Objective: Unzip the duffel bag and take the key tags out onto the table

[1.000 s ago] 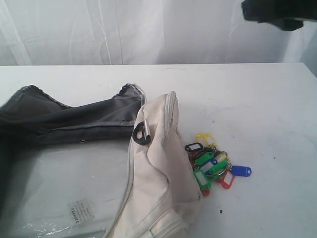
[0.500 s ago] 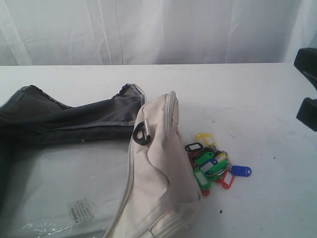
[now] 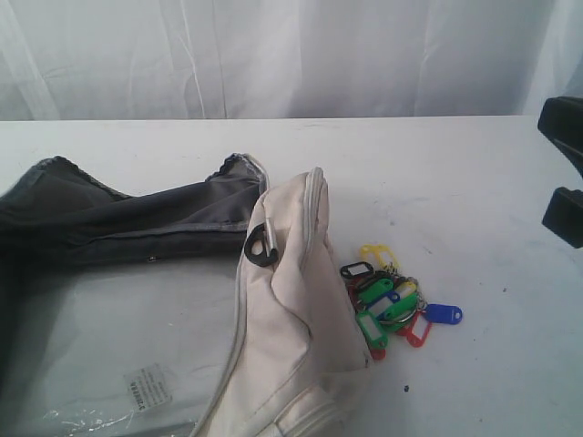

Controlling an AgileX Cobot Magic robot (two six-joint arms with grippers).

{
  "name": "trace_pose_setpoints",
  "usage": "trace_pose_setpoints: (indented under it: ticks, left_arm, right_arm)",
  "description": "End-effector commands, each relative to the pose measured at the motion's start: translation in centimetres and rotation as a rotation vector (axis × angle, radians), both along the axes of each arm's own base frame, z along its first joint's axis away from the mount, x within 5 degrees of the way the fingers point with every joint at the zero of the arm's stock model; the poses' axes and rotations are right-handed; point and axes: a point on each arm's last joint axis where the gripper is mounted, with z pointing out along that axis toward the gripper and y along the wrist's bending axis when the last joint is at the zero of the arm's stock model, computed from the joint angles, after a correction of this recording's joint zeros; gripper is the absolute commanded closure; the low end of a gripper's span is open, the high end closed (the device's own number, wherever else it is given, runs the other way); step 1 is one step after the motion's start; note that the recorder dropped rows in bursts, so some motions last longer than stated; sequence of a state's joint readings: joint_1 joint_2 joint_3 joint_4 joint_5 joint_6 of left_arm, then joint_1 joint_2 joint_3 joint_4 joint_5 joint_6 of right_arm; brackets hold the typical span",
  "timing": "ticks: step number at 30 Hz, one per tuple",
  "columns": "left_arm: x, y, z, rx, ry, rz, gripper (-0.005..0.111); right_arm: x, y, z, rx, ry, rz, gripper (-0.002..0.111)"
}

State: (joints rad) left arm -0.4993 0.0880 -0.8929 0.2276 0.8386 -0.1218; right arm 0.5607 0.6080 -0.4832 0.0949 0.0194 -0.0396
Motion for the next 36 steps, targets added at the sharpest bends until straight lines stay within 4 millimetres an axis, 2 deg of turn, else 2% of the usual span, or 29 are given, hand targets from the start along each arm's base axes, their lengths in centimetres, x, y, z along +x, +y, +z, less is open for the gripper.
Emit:
trace_pose_setpoints:
  ticks: [1,5,10,17,23,29,36]
  left_arm:
    - [-0.2,0.2,0.3,-0.094,-0.002,0.041,0.107]
    - [-0.1,-0.2,0.0,-0.098,0.001,0.110,0.107]
    - [0.8,-1.4,-0.5,-0.120,-0.105,0.251,0.107]
    - [3.4,-2.6,-3.9,-0.160,-0.205,0.399,0.107]
    - [5.4,-2.8,-7.0,-0.216,-0.300,0.423,0.107]
    - [6.9,-2.8,-9.9,-0.287,-0.266,0.415,0.107]
    - [7.2,-2.8,-10.7,-0.284,-0.250,0.416,0.107]
  right_arm:
    - [-0.1,-0.1,0.0,-0.004,-0.010,-0.006,0.108]
    - [-0.1,-0.1,0.0,-0.004,-0.010,-0.006,0.108]
    - [-0.1,-0.1,0.0,-0.006,-0.008,-0.005,0.108]
    - [-0.1,-0.1,-0.1,-0.008,-0.004,-0.005,0.108]
    - [-0.1,-0.1,-0.1,-0.008,-0.004,-0.005,0.108]
    - [-0.1,-0.1,0.0,-0.007,-0.006,-0.005,0.108]
    - [-0.1,-0.1,0.0,-0.007,-0.006,-0.005,0.108]
